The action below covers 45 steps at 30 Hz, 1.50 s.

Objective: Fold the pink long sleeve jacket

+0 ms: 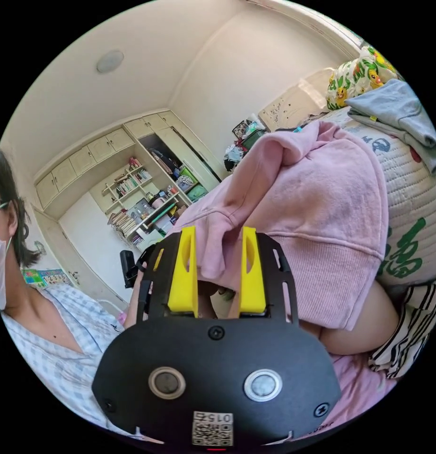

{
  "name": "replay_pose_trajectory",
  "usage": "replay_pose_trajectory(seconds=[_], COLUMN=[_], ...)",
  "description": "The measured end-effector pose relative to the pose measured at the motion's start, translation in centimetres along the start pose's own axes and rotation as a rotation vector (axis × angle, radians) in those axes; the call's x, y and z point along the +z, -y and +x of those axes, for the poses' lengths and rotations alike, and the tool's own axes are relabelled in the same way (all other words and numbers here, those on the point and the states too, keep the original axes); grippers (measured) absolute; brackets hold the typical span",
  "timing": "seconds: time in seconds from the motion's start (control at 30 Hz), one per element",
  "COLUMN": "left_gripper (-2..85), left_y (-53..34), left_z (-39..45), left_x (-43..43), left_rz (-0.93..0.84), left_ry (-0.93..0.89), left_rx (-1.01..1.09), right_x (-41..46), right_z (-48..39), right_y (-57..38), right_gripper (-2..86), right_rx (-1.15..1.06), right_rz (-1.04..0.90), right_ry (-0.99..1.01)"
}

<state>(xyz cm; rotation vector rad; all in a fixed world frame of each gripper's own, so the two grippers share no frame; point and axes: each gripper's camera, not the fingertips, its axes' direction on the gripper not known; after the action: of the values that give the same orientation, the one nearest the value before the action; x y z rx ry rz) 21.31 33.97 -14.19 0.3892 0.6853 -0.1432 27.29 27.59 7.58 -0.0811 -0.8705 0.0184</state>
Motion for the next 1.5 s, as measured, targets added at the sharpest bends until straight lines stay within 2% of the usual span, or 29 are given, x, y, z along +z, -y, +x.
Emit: replay_pose_trajectory(seconds=[0.1, 0.2, 0.37, 0.57, 0.7, 0.8, 1.03, 1.1, 1.17, 1.2, 1.3, 1.37, 1.5], left_gripper=[15.9, 14.9, 13.8, 13.3, 12.5, 4.5, 1.0, 1.1, 1.1, 1.2, 1.5, 1.9, 3.8], left_y=[0.8, 1.0, 1.8, 5.3, 8.6, 9.8, 12.8, 12.7, 12.5, 12.8, 14.9, 16.3, 19.3], left_z=[0.5, -0.2, -3.0, -3.4, -5.0, -4.4, -0.5, -1.5, -3.1, -4.1, -4.9, -4.6, -3.1], left_x=[-0.7, -2.0, -3.9, -8.4, -4.3, -3.4, -9.0, -7.9, -6.1, -5.5, -6.3, -7.0, -9.9], left_rz=[-0.027, -0.083, -0.012, 0.125, -0.021, -0.034, -0.089, -0.132, -0.160, -0.163, -0.153, -0.152, -0.115], left_ry=[-0.030, -0.093, -0.156, 0.008, -0.208, -0.273, -0.207, -0.134, -0.078, -0.087, -0.157, -0.149, -0.082], left_rx=[0.009, 0.002, -0.094, -0.076, -0.085, -0.017, 0.136, 0.109, 0.060, 0.008, -0.018, -0.007, 0.021], right_x=[0.4, -0.6, -0.2, -0.9, 0.4, -0.3, -3.7, -2.1, -0.9, -1.2, -1.2, -1.6, -4.7], right_z=[1.9, 3.0, 3.5, 3.0, 4.5, 3.1, -1.5, 0.5, 2.5, 2.7, 1.4, 0.8, 0.9], right_y=[0.1, -0.4, 0.6, 2.2, 2.5, 2.5, 0.6, -0.8, -2.0, -2.5, -2.9, -3.2, -4.2], right_gripper=[11.2, 10.4, 10.3, 10.1, 7.7, 3.7, 1.2, 1.1, 1.1, 1.1, 1.4, 1.7, 2.2], right_rx=[0.018, 0.019, 0.002, -0.052, 0.003, -0.044, -0.138, -0.086, -0.011, -0.003, -0.036, -0.051, -0.007], right_rz=[-0.038, -0.018, -0.027, -0.020, -0.065, -0.080, -0.132, -0.198, -0.193, -0.146, -0.167, -0.182, -0.095], right_ry=[0.152, 0.092, 0.076, 0.042, 0.090, 0.064, 0.097, 0.002, 0.027, 0.065, 0.035, 0.019, 0.050])
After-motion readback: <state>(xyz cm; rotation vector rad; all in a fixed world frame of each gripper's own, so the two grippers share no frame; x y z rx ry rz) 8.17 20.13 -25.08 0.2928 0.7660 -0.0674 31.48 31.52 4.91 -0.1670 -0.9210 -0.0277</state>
